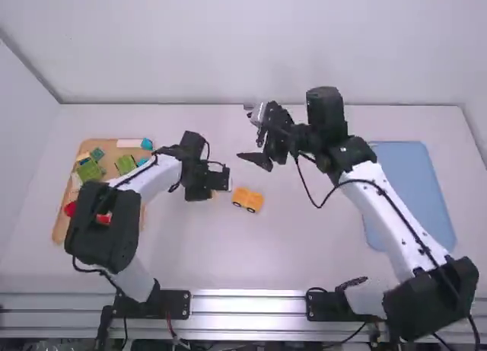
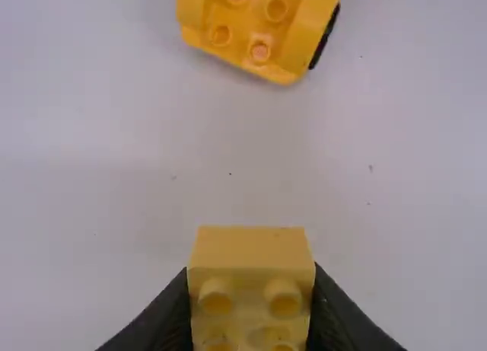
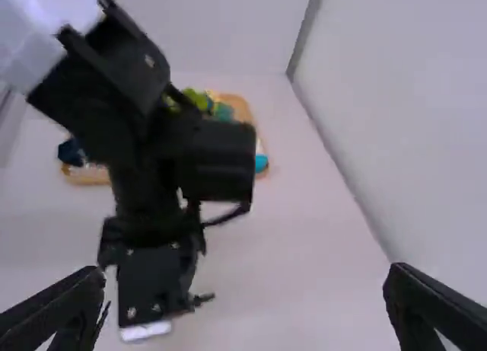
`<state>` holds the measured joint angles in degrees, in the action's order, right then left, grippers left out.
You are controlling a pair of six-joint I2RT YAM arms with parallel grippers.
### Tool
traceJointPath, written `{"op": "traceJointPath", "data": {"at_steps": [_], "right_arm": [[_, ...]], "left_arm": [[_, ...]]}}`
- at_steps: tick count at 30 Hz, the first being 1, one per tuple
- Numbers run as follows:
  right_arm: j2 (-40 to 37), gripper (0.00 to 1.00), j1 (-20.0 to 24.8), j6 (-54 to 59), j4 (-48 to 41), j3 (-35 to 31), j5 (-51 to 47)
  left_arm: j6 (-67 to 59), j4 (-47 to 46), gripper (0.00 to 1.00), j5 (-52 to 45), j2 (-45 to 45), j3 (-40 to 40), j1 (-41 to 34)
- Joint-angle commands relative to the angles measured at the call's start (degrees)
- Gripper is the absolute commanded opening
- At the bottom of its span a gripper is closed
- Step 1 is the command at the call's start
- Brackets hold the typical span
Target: Assemble lego blocks to make yellow taxi
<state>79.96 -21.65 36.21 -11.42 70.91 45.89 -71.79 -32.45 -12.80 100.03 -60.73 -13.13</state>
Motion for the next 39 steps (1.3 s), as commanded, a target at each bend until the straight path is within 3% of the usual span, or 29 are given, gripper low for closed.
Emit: {"op": "traceJointPath", "data": {"at_steps": [1,5,7,8,9,10,11,12,20,27,28,31,35,39], "right_arm": [[-1.0,0.98,1.5,-7.4,4.8,-6.1,-2.2],[-1.6,0.98,3.2,-17.0,17.9,-12.9,-2.2],[-1.6,0.98,3.4,-18.5,20.2,-14.0,-1.8],[-1.6,0.98,3.4,-18.3,21.5,-14.7,-0.7],[-1.6,0.98,3.4,-17.9,21.8,-14.9,0.1],[-1.6,0.98,3.2,-17.2,21.7,-14.9,0.8],[-1.6,0.98,3.1,-16.9,21.6,-14.9,0.8],[-1.6,0.98,2.9,-16.7,21.6,-14.9,0.3],[-1.6,0.98,3.3,-16.7,21.5,-14.9,0.7],[-1.6,0.98,3.3,-16.7,21.7,-14.9,0.6],[-1.6,0.98,3.3,-16.7,21.5,-15.0,0.4],[-1.5,0.98,4.1,-16.7,21.5,-15.3,-1.9],[-1.5,0.98,4.5,-16.7,21.2,-15.7,-5.6],[-1.3,0.98,4.4,-14.5,19.8,-16.3,-6.7]], "left_arm": [[1.9,0.0,0.36,-0.3,2.3,0.6,-0.1],[1.6,0.6,0.38,-1.0,4.9,0.6,-0.1],[1.5,0.5,0.39,-1.1,5.4,0.6,-0.1],[1.5,0.1,0.44,-1.1,5.5,0.6,0.0],[1.6,-0.1,0.53,-1.1,5.5,0.6,0.0],[1.5,0.0,0.73,-1.0,5.5,0.6,0.0],[1.5,0.0,0.77,-0.9,5.5,0.6,-0.1],[1.5,-0.1,0.99,0.1,5.4,0.2,-0.1],[1.8,-9.5,0.99,-4.7,1.6,-7.9,1.2],[-4.9,-11.1,0.99,-21.7,0.0,-6.8,7.8],[-9.4,-10.3,0.99,-29.0,0.0,-4.4,10.8],[-9.4,-1.8,0.99,-36.8,0.5,2.1,16.2],[-5.4,7.4,0.99,-38.9,0.5,8.1,19.9],[-3.0,17.0,0.99,-48.5,0.5,14.9,22.2]]}}
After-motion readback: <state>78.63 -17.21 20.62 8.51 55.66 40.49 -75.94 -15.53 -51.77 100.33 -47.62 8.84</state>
